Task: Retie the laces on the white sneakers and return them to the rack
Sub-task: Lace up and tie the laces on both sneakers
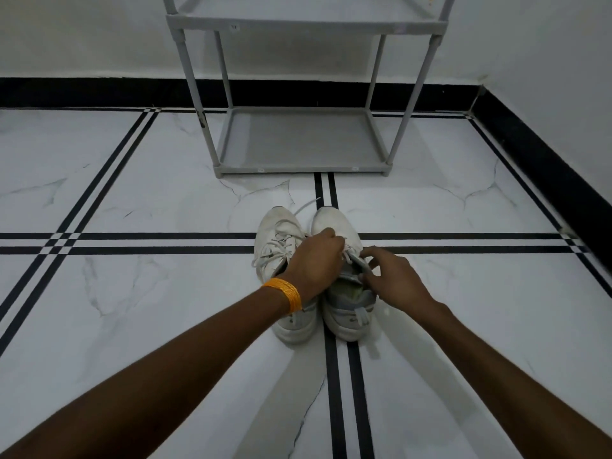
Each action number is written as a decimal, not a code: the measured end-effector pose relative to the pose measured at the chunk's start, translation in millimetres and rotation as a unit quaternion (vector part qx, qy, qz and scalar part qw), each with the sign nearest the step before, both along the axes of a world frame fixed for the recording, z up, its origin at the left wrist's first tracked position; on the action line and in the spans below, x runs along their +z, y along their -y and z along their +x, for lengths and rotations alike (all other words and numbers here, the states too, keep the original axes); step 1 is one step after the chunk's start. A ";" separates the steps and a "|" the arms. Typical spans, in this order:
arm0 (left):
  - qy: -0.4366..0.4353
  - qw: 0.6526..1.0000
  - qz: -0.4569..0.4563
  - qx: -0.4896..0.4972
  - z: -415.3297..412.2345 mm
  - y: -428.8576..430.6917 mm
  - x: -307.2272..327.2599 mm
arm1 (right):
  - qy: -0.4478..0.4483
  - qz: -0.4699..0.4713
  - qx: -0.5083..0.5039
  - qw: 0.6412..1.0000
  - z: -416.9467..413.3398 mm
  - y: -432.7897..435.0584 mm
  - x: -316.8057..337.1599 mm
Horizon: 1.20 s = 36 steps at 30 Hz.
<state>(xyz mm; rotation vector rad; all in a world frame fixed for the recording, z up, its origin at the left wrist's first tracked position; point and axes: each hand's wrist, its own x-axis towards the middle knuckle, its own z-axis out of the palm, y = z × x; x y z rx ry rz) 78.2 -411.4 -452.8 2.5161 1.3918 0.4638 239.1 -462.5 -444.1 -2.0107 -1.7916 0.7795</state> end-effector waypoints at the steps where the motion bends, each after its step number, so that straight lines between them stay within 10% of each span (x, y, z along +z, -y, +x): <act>1: 0.004 1.000 -0.012 0.011 -1.8 -1.9 -2.3 | -0.029 -0.011 -0.015 0.999 1.2 -1.5 0.2; 10: -0.029 0.997 -0.073 -0.018 -9.8 -4.2 -1.4 | -0.187 -0.023 -0.095 0.977 -10.8 -29.3 2.0; 21: -0.011 0.986 -0.165 -0.017 -8.0 -4.4 5.1 | -0.528 -0.031 -0.193 0.827 7.3 -21.5 16.0; 29: 0.053 0.988 -0.138 0.035 -11.4 -3.1 4.1 | -0.027 0.213 -0.225 0.950 33.5 -17.4 11.6; 36: 0.033 0.992 -0.106 0.060 -14.6 -7.9 4.3 | 0.212 0.205 -0.082 0.952 13.8 -7.1 15.0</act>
